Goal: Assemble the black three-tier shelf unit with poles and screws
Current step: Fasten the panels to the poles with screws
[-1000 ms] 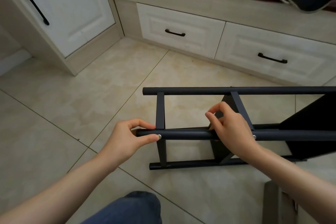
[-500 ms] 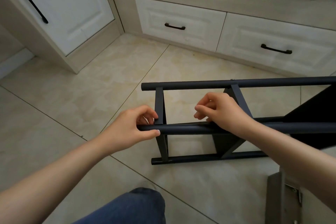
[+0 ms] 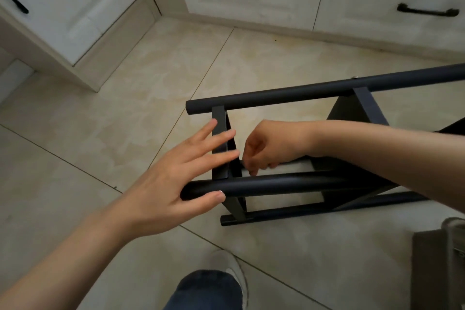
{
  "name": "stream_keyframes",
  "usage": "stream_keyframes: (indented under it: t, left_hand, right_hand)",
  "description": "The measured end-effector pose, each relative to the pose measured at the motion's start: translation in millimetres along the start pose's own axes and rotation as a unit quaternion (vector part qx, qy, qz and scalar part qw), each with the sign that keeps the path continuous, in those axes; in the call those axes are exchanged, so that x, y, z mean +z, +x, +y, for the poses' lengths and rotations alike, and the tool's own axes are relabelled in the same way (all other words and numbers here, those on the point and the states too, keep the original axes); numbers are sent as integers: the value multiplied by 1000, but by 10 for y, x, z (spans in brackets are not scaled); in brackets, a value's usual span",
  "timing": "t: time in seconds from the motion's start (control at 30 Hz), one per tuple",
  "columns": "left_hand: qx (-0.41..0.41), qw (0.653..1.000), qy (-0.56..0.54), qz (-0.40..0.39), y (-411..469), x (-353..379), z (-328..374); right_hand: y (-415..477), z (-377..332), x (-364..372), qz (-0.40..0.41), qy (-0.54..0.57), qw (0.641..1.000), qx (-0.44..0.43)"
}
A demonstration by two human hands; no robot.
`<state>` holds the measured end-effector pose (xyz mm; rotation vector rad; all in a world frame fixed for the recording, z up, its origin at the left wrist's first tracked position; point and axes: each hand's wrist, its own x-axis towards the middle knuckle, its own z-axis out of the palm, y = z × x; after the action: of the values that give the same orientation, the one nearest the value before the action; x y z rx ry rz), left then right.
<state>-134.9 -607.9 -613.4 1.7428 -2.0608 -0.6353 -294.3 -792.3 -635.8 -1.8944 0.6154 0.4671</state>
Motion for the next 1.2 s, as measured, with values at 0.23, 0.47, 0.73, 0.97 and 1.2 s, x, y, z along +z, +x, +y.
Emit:
stream_keyframes:
  t: [0.23,0.47,0.73,0.97,1.2]
  left_hand:
    - [5,997,-76,16,-53,166,-44]
    - [8,999,-25,26,-160,200,14]
    - [0,1000,-12,25,-249,330,-43]
    - [5,998,-41,56,-256,443,-86]
    - [8,997,-38,61,-251,454,-94]
  right_hand:
    - [50,119,106,-34,209,977,-6]
    - [-2,114,352,-128,276,953,0]
    - [-29,112,454,-132,295,946,-1]
    - [-5,127,460,-126,310,942,-16]
    - [97,49,468,-204,264,943,12]
